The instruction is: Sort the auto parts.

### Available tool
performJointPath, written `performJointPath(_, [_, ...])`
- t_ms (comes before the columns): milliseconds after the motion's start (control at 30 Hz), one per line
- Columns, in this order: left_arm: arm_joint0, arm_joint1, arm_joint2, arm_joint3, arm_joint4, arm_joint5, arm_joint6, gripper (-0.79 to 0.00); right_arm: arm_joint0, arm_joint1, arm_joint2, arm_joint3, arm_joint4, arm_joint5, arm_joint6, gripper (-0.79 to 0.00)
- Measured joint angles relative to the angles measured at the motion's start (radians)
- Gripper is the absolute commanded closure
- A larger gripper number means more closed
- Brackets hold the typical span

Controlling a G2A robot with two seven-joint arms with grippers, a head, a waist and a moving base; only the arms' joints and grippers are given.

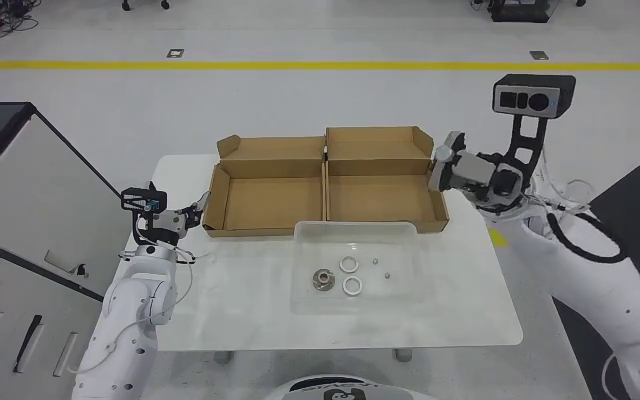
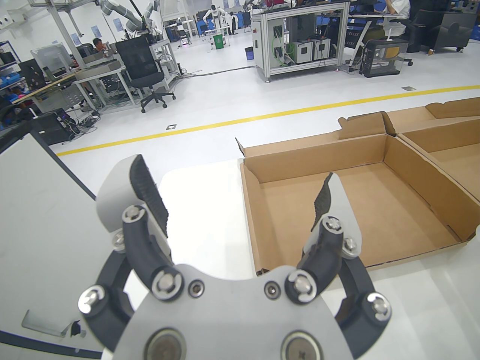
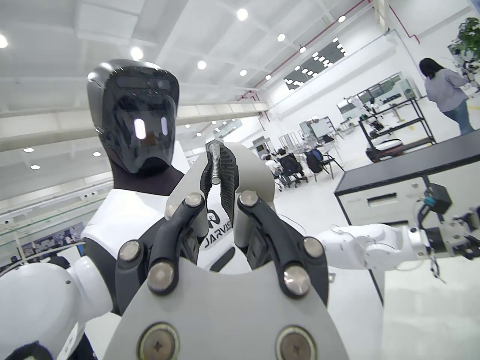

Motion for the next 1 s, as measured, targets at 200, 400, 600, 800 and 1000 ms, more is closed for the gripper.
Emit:
performJointPath(200, [0.000,0.000,0.000,0.000,0.000,0.000,0.000,-0.785,-0.039,-0.009,0.034,-0.026,-0.068,0.012,-0.042,0.000])
performJointPath(400, [0.000,0.000,0.000,0.000,0.000,0.000,0.000,-0.785,-0.080,-0.026,0.051,-0.040,0.073,-0.005,-0.045,0.000])
performJointPath(600, [0.000,0.000,0.000,0.000,0.000,0.000,0.000,-0.785,-0.109,-0.043,0.080,-0.044,0.220,-0.024,0.004,0.000])
performJointPath(800, [0.000,0.000,0.000,0.000,0.000,0.000,0.000,-0.785,-0.127,-0.061,0.111,-0.033,0.300,-0.013,0.067,0.000])
performJointPath(1000, [0.000,0.000,0.000,0.000,0.000,0.000,0.000,-0.785,-0.132,-0.066,0.164,-0.001,0.149,0.013,0.107,0.000])
